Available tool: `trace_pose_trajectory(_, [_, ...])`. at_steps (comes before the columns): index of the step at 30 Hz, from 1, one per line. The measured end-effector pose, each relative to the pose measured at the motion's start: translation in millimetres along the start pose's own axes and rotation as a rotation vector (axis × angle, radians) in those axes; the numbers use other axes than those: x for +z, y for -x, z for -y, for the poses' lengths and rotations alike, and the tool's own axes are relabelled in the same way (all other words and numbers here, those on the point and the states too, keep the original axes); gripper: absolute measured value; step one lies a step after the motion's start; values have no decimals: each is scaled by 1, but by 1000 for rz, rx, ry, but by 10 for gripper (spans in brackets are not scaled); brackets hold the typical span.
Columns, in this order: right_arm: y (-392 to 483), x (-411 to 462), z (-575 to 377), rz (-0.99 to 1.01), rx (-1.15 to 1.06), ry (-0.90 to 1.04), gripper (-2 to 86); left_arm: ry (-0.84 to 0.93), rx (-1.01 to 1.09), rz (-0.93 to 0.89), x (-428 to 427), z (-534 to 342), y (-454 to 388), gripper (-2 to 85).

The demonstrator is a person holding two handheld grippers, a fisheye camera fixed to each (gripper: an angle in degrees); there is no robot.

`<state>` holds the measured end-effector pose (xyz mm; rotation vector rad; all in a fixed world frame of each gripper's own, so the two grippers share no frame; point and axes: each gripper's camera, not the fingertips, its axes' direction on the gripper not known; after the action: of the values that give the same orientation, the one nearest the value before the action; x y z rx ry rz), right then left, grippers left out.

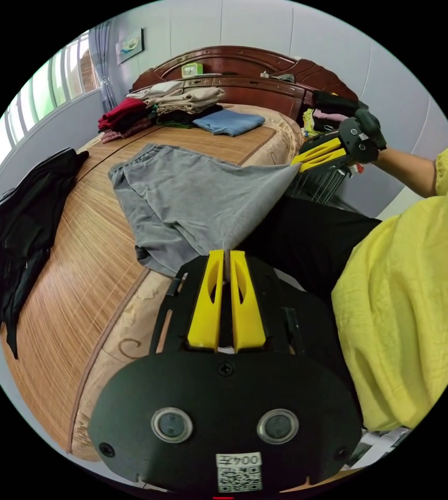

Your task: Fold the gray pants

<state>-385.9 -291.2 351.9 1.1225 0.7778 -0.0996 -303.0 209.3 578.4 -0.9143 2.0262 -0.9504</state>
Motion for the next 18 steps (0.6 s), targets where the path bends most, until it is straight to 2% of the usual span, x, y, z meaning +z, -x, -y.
trace_pose_trajectory(7, [-13, 1, -7, 20, -13, 34, 20, 33, -13, -17, -3, -16, 0, 22])
trace_pose_trajectory(15, [-59, -6, -34, 208, 6, 10, 66, 84, -11, -70, 0, -34, -2, 21])
trace_pose_trajectory(18, [-110, -17, -47, 353, 63, 21, 84, 86, -14, -66, -4, -37, -2, 22])
